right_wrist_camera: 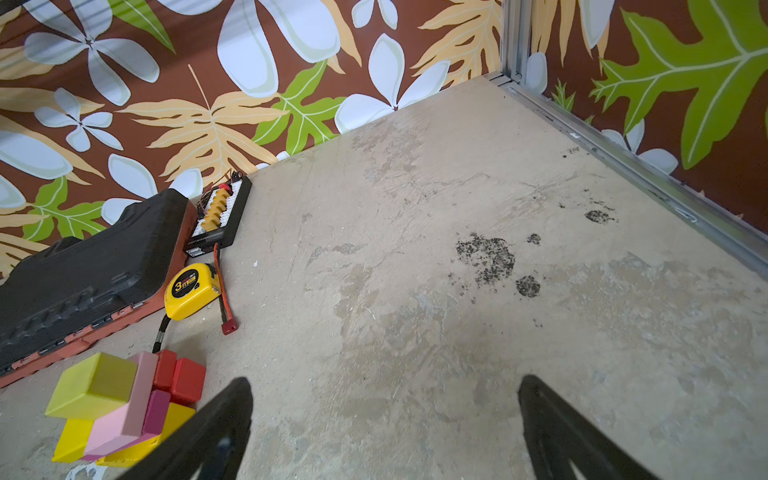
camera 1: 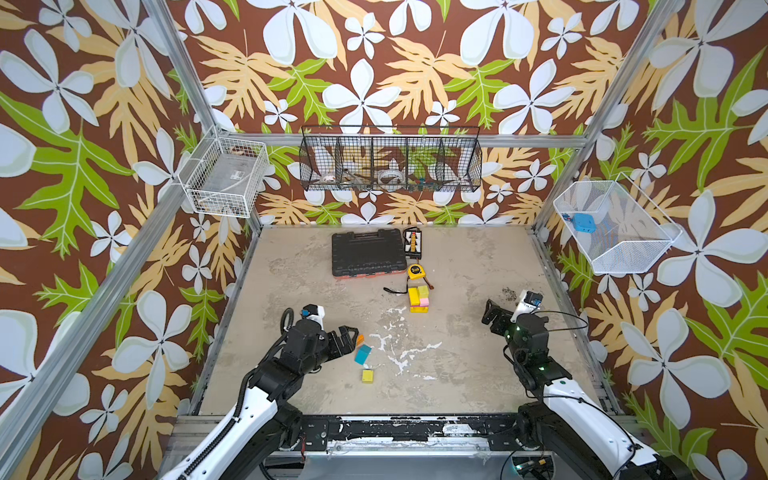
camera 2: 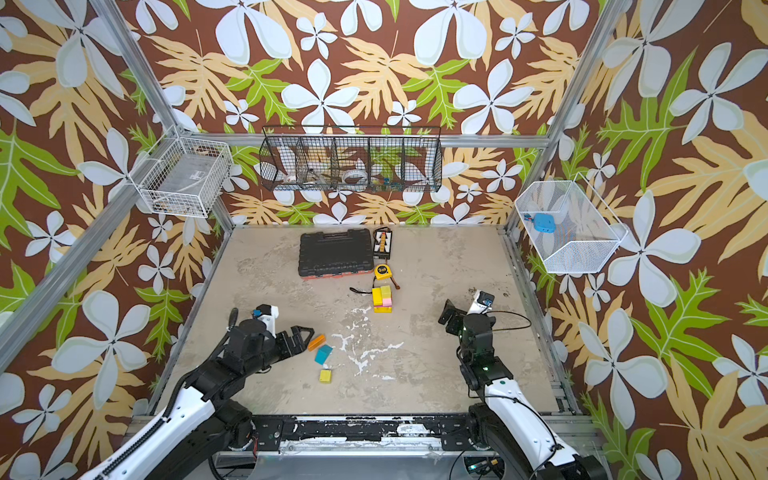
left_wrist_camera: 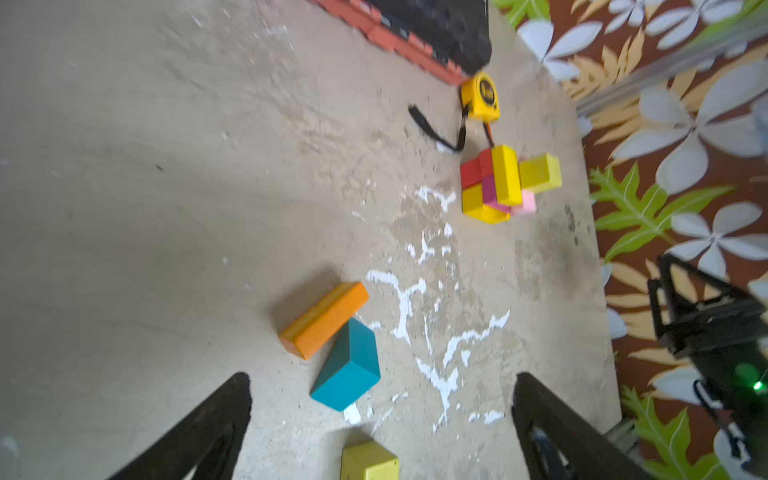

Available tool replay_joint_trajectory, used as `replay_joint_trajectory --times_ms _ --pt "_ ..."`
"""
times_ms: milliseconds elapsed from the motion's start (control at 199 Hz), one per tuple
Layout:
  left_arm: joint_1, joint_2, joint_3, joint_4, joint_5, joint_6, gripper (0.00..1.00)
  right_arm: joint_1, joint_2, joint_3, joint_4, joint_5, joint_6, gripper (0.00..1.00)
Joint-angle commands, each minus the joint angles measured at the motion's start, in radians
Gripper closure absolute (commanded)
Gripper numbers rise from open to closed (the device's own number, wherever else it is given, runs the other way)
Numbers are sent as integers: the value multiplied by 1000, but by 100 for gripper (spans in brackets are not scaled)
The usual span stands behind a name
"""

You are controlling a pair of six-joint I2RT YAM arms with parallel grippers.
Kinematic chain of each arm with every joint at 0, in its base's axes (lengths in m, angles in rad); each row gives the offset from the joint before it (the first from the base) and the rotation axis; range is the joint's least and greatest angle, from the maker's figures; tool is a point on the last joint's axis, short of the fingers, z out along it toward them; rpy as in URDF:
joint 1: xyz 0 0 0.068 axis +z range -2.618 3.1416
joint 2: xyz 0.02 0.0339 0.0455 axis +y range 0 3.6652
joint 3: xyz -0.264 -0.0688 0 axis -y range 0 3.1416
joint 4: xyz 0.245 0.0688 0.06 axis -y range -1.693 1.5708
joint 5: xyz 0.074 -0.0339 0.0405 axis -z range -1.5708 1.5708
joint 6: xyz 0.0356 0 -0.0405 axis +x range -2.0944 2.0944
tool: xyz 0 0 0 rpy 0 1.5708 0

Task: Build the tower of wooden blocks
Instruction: 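Raise the right gripper from the stack while the left arm lowers to loose blocks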

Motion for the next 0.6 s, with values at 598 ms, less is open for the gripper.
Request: replay_joint_trajectory --times_ms 598 --pt "-559 364 50 -28 -446 -195 30 0 52 22 27 -23 -1 2"
